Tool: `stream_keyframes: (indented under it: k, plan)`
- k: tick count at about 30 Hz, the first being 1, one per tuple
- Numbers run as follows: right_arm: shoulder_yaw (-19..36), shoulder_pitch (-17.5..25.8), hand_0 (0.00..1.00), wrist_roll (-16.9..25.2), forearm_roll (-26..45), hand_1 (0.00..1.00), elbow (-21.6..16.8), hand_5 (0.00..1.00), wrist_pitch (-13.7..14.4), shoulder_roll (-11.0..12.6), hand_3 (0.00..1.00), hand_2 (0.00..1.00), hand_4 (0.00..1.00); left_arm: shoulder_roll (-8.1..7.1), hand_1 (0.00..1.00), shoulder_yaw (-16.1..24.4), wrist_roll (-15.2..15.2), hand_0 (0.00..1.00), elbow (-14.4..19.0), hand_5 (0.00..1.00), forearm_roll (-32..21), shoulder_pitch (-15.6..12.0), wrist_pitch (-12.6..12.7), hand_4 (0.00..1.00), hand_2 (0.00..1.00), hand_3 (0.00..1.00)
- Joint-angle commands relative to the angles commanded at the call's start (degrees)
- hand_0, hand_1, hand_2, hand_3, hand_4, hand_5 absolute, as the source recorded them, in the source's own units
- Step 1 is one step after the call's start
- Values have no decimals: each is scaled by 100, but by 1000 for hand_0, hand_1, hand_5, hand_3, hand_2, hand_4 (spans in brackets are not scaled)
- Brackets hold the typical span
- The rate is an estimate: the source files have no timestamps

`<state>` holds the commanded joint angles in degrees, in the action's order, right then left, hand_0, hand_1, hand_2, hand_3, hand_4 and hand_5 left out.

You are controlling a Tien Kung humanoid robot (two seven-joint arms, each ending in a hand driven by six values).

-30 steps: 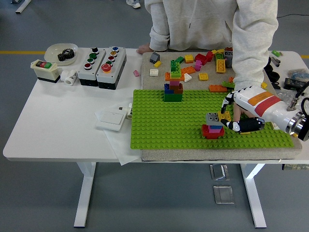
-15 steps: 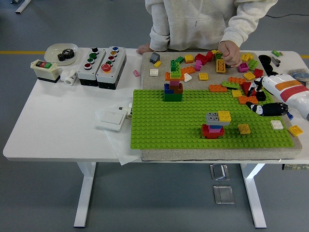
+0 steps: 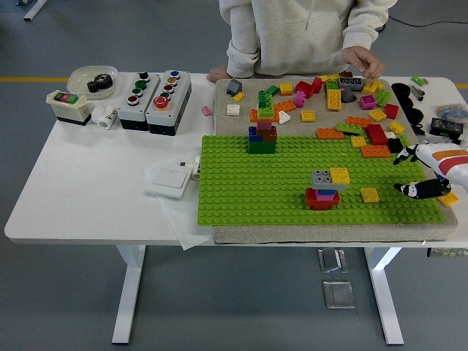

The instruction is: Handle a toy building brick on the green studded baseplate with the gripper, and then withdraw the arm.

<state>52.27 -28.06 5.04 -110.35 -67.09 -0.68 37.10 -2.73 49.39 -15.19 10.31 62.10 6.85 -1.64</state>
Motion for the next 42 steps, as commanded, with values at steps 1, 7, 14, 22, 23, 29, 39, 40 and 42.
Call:
stream_keyframes:
  k: [1,7,14,22,23,29,39,40,42]
  plan:
    - [-11,7,811,36,35,748,32,370,-8,-14,813,789,957,2,716,-5,2,787,0,611,-2,-3,0,587,640,562]
    - [-254,-41,826,195,250,749,90,361,-4,-45,821,789,971,7,714,55,-8,785,0,612,59,-13,6,588,639,561]
    - [-490,-198,821,257,456,748,415,360,128,-234,817,782,967,-4,714,-35,13,785,0,611,-49,18,3,587,638,561]
    - [-659,-403,794,323,585,718,741,361,265,-489,793,755,949,-2,713,-27,-2,784,0,612,-57,26,9,587,639,561]
    - [-675,-426,788,328,588,711,773,363,270,-513,788,752,944,-3,713,-25,-3,783,0,614,-56,26,10,587,638,561]
    - [-881,-595,779,399,601,705,1018,349,327,-674,752,742,918,-12,713,-53,-1,783,0,613,-99,40,11,586,638,562]
    - [-1064,-723,772,533,577,697,1388,346,466,-864,706,734,898,-12,714,-103,3,786,0,613,-164,43,9,586,638,562]
    - [-1070,-735,772,561,529,697,1450,346,495,-891,706,734,898,-13,714,-109,4,786,0,613,-171,43,9,586,638,562]
    - [-1066,-746,758,595,440,678,1526,348,527,-917,635,717,864,-13,713,-121,7,781,0,613,-185,45,9,586,638,562]
